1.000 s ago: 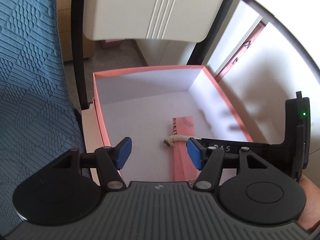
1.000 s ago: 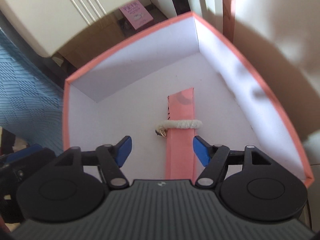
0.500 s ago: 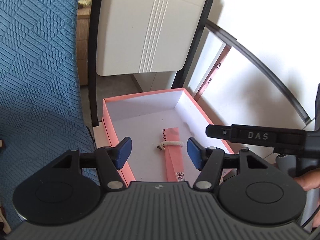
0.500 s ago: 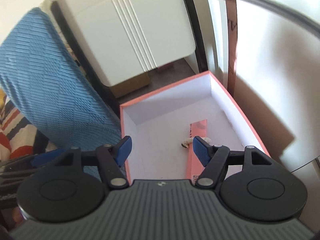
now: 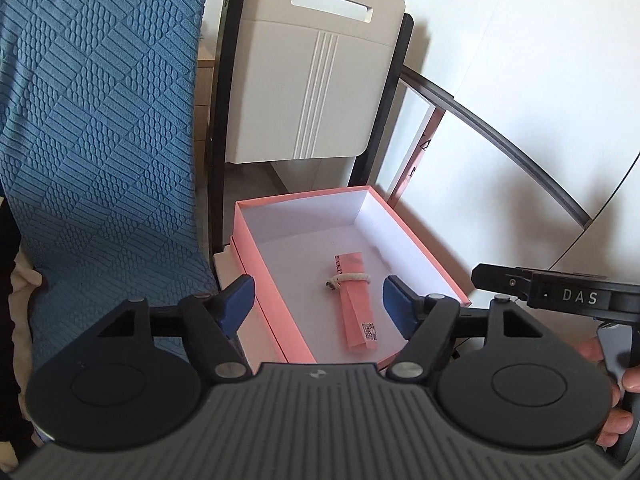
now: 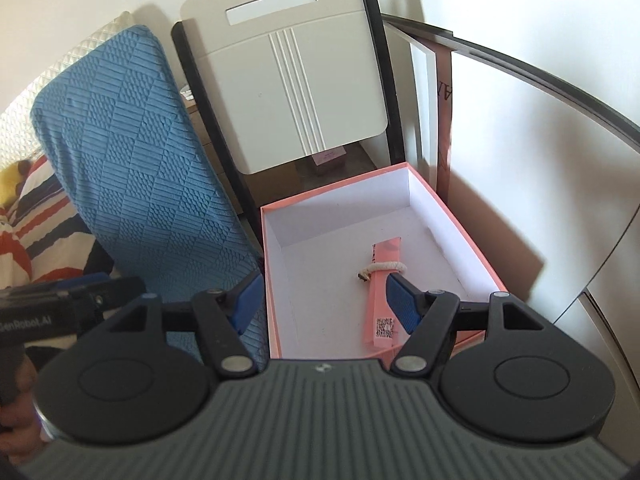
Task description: Organize objects
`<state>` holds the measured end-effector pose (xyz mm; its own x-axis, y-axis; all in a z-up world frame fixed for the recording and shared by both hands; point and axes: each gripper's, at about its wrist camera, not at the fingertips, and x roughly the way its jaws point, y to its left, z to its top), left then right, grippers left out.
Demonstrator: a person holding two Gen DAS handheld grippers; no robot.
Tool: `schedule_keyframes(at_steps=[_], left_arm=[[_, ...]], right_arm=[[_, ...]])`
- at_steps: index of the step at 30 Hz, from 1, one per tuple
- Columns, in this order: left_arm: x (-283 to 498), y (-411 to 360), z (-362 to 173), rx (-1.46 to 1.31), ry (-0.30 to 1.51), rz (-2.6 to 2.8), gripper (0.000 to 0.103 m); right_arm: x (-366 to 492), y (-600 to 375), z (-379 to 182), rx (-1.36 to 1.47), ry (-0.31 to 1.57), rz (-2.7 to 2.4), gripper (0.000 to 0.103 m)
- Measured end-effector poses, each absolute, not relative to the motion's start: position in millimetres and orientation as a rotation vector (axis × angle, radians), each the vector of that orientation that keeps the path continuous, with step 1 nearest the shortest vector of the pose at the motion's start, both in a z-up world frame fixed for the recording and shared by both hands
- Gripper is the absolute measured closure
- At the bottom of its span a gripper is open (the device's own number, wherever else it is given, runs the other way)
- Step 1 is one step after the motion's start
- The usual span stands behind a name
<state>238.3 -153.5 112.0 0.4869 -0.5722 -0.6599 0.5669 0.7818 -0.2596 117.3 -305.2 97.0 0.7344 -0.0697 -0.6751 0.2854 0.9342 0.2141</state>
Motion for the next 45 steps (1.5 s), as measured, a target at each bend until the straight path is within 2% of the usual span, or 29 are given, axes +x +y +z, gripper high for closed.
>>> schedule_keyframes(at_steps=[3,5,7,13,45], left_arm=[[226.3,-142.3,114.4,-0.015,0.796,-0.693,0.024],[217.8,-138.3,116.2,-0.013,0.778,-0.690,0.017],[208.0,-135.1,118.7,0.004,0.731,-0.666,0.007],[184.8,-127.1,120.4,-0.018,0.726,-0.710,0.000],[181.6,-130.0,97.1,0.031,0.783,-0.630,0.000]], right_arm=[[101.1,-296.7,95.2,0.311,0.717,-0.213,0.031],[92.6,-293.3,92.6,0.326,0.720,-0.216,0.011],[84.0,-288.4,89.5,0.326,0.715,-0.212,0.006],[68.4,-278.4,87.4,0.303,0.714,-0.233,0.006],[69.0,-270.6,66.3,0.310,0.735,-0.252,0.006]])
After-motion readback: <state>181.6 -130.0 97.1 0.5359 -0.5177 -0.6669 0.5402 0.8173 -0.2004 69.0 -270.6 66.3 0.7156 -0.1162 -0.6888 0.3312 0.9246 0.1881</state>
